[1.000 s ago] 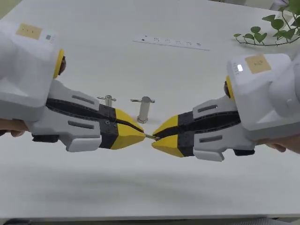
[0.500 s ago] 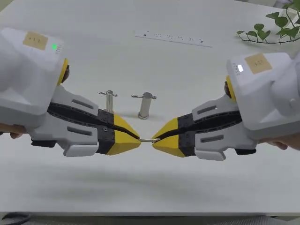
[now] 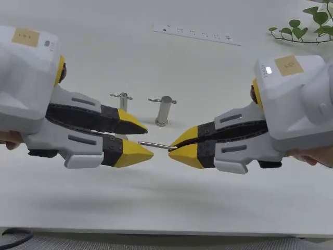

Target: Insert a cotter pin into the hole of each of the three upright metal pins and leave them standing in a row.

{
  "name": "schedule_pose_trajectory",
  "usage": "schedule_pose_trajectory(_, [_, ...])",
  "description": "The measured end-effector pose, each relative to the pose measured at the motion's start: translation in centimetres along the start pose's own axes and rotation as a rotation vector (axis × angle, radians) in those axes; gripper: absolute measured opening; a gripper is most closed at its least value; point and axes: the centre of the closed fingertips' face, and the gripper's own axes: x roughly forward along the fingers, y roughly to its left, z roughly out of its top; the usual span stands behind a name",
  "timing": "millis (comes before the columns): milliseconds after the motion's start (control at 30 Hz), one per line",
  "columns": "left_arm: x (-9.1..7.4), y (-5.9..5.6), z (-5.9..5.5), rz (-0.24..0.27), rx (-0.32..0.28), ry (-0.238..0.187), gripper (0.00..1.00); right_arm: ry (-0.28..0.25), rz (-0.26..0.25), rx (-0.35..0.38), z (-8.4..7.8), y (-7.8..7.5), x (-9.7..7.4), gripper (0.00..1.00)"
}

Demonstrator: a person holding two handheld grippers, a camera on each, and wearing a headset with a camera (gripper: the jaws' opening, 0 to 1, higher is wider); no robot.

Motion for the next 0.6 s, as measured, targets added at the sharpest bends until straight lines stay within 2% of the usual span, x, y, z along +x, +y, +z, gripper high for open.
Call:
schedule_pose_trajectory(133, [-0.7,1.9,-0.7,0.066,-0.005,0.003,0.35,0.001,-0.03,0.033,-0.4,-0.9,0.1,0.04])
schedule_pose_trajectory(200, [-1.1,3.4,-1.4,0.119,0.0,0.02,0.39,0.016,-0.045,0.051,-0.8,-1.3,0.2,0.04])
schedule_pose_trajectory(267, [-1.5,4.8,-2.1,0.178,-0.021,0.032,0.4,0.031,-0.041,0.084,-1.2,-1.5,0.4,0.04])
schedule_pose_trajectory(333, [-1.6,5.7,-2.7,0.203,-0.042,0.034,0.4,0.042,-0.047,0.089,-1.4,-1.8,0.6,0.04])
schedule_pose_trajectory(500, [-1.4,7.0,-4.2,0.216,-0.088,0.043,0.4,0.062,-0.072,0.103,-1.7,-2.9,1.4,0.04])
schedule_pose_trajectory(600, [-1.0,7.4,-4.9,0.209,-0.127,0.044,0.4,0.096,-0.098,0.07,-2.1,-3.7,2.0,0.04])
